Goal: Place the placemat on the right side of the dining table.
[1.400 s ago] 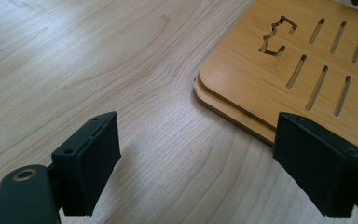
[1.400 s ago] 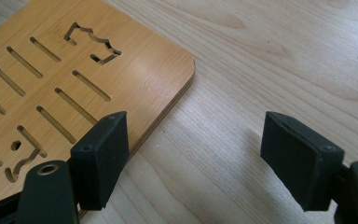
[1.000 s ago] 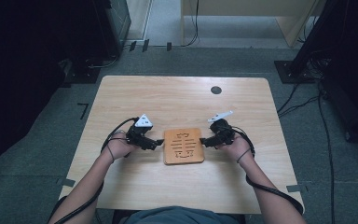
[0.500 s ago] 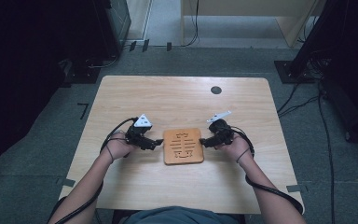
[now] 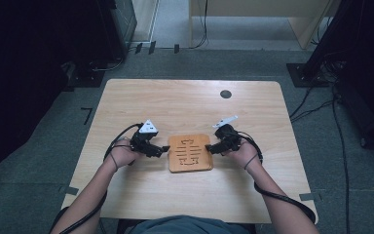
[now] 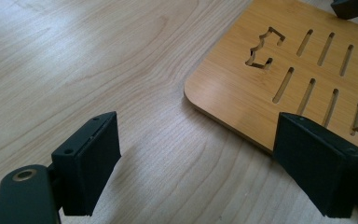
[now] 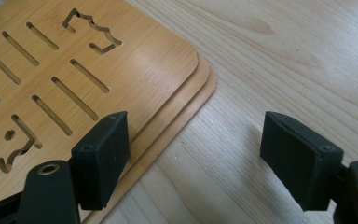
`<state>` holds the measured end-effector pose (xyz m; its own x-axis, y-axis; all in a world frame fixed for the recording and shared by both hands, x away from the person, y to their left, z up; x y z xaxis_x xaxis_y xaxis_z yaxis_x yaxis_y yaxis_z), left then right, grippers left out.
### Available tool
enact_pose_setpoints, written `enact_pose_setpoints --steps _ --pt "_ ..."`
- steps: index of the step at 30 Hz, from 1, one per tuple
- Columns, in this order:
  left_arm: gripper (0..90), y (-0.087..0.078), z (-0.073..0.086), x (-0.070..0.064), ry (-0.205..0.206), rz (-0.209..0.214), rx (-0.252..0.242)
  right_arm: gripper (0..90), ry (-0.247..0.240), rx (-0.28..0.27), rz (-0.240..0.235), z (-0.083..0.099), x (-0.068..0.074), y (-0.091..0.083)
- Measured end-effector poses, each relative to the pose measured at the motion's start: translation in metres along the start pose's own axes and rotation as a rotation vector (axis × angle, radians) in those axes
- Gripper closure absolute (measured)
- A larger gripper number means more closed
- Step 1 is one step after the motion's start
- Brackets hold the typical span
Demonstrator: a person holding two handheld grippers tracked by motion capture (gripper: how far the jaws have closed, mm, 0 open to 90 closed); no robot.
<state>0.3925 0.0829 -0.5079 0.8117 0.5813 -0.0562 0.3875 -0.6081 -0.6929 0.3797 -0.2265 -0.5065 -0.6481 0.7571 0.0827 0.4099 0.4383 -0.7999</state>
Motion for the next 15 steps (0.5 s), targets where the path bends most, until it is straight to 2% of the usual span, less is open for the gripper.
enact_pose_setpoints --steps 15 --pt "13.9 -0.0033 0.0047 0.0008 -0.011 -0.011 0.009 23.9 -0.01 -0.002 -0.005 -0.007 0.0058 0.0054"
Point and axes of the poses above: each handheld gripper's, and its own axes: y roughly forward along the jaws, z roughly out of its underside, x roughly to its left, the point moved 1 cm from there along y, roughly forward along the jaws, and after that the axes turned 1 degree about -y, right-handed, at the moved point
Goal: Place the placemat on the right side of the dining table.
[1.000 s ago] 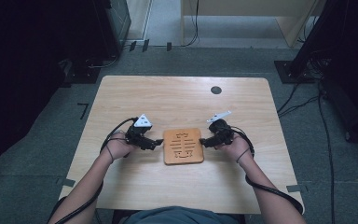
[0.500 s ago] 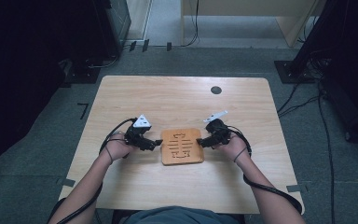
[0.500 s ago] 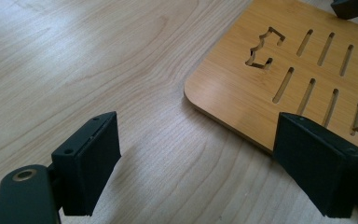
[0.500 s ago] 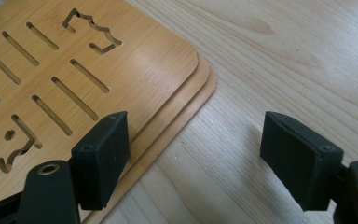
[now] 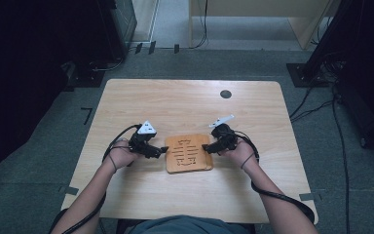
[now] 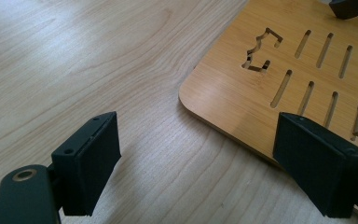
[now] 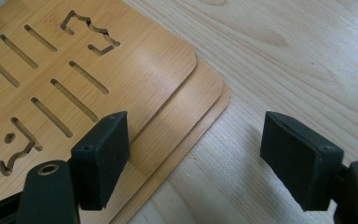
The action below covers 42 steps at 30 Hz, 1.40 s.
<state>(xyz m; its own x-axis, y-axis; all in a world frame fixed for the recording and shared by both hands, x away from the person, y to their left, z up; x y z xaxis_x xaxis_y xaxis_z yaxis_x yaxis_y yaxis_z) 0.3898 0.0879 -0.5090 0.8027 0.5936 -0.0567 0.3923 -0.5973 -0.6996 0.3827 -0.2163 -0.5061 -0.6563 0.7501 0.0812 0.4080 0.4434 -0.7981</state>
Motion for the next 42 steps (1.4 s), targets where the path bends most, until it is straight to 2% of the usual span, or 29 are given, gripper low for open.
enact_pose_setpoints --steps 9,20,24,34,42 --pt "13.9 -0.002 0.004 0.003 -0.021 -0.009 -0.003 23.8 -0.002 0.0 -0.01 -0.002 0.004 0.003" --pt "13.9 -0.003 0.006 0.006 -0.027 -0.016 -0.002 23.7 0.003 0.004 -0.008 -0.006 0.01 0.005" --pt "13.9 -0.002 0.007 0.004 -0.026 -0.015 0.001 23.7 -0.009 0.003 -0.005 -0.006 0.011 0.005" --pt "13.9 -0.004 0.009 0.004 -0.034 -0.018 0.002 20.6 0.006 -0.008 0.006 -0.01 0.015 -0.001" --pt "13.8 -0.003 0.009 0.003 -0.034 -0.013 0.0 20.3 -0.008 -0.002 0.022 -0.016 0.022 -0.005"
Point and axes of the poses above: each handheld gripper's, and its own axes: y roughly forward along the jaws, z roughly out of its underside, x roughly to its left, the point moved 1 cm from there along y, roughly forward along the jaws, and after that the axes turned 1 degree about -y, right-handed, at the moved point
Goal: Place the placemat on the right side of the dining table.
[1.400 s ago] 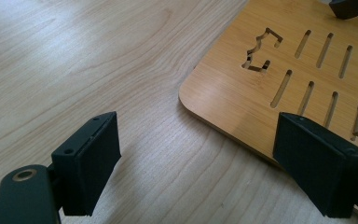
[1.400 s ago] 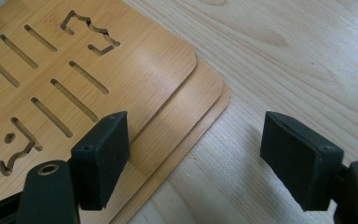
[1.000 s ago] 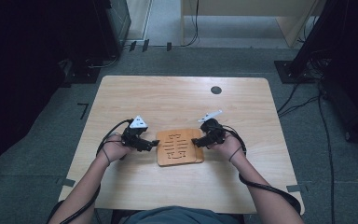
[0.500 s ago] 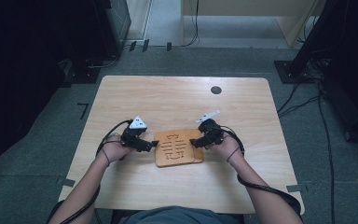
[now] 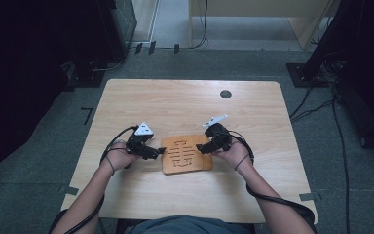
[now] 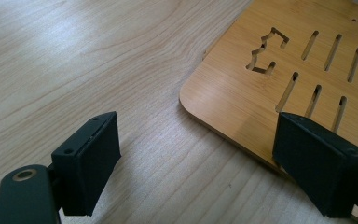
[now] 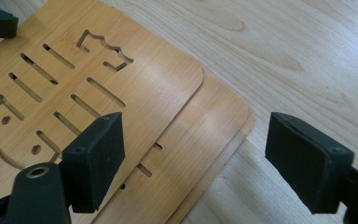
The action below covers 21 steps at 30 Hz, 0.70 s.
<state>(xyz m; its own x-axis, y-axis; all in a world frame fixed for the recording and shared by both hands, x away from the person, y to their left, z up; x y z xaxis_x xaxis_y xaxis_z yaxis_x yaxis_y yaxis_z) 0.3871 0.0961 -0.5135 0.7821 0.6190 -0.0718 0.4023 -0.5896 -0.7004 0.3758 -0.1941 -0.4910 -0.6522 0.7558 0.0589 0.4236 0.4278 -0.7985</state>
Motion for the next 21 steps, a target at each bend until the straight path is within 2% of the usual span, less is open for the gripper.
enact_pose_setpoints --steps 10,15,16,17,21 --pt "13.8 0.0 0.001 0.002 -0.017 0.0 0.001 22.3 -0.014 0.018 -0.014 -0.005 0.015 -0.001" --pt "13.8 0.002 0.002 0.002 -0.024 -0.005 0.015 22.4 -0.013 0.019 -0.02 -0.007 0.017 -0.002" --pt "13.8 0.003 0.002 0.002 -0.005 -0.018 0.035 23.1 -0.015 0.014 -0.022 -0.008 0.018 -0.002" --pt "13.8 0.003 0.002 0.002 -0.005 -0.018 0.035 23.1 -0.015 0.014 -0.022 -0.008 0.018 -0.002" --pt "13.8 0.004 0.002 0.002 -0.018 -0.018 0.039 24.2 -0.009 0.022 -0.03 -0.01 0.02 -0.002"
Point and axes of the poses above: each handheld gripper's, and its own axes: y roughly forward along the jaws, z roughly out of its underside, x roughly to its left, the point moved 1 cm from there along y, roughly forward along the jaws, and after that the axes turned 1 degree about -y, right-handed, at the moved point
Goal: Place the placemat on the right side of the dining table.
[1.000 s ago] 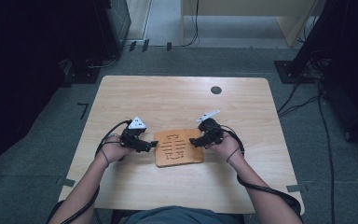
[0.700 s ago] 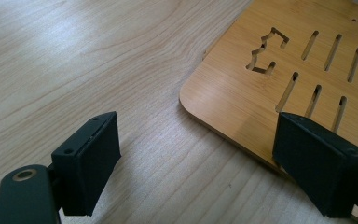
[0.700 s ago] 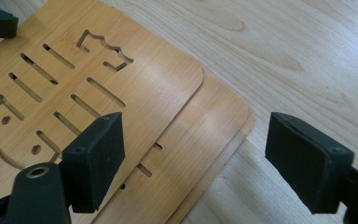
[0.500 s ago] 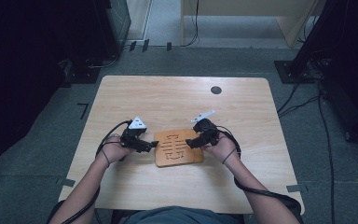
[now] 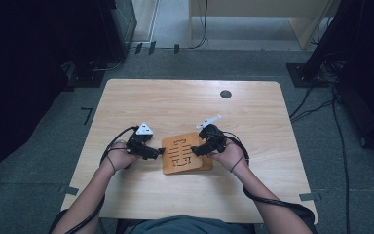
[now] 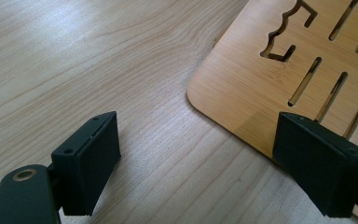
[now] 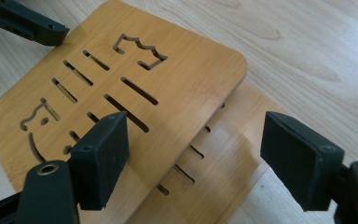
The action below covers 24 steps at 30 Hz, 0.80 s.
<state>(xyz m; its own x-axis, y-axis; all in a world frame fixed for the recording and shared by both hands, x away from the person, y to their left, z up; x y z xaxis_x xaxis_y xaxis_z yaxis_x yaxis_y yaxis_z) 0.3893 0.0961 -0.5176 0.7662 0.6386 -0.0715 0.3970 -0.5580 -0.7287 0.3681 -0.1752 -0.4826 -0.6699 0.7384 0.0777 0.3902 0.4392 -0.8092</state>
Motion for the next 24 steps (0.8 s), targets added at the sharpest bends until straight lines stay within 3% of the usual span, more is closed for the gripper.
enact_pose_setpoints --steps 2,8,16,17,24 --pt "13.8 0.0 0.0 0.0 0.001 0.005 -0.003 26.7 0.029 0.014 -0.023 -0.001 0.001 0.001" --pt "13.8 0.001 0.0 0.0 0.002 0.007 -0.005 31.3 0.057 0.029 -0.043 -0.004 0.0 0.004" --pt "13.8 0.001 0.0 0.0 0.002 0.007 -0.006 37.5 0.159 0.066 -0.1 -0.006 -0.005 0.008" --pt "13.8 0.001 0.0 0.0 0.0 0.006 -0.007 38.5 0.189 0.072 -0.12 -0.006 -0.007 0.009" --pt "13.8 0.001 0.0 0.0 0.001 0.007 -0.008 40.0 0.236 0.094 -0.178 -0.008 -0.006 0.016"
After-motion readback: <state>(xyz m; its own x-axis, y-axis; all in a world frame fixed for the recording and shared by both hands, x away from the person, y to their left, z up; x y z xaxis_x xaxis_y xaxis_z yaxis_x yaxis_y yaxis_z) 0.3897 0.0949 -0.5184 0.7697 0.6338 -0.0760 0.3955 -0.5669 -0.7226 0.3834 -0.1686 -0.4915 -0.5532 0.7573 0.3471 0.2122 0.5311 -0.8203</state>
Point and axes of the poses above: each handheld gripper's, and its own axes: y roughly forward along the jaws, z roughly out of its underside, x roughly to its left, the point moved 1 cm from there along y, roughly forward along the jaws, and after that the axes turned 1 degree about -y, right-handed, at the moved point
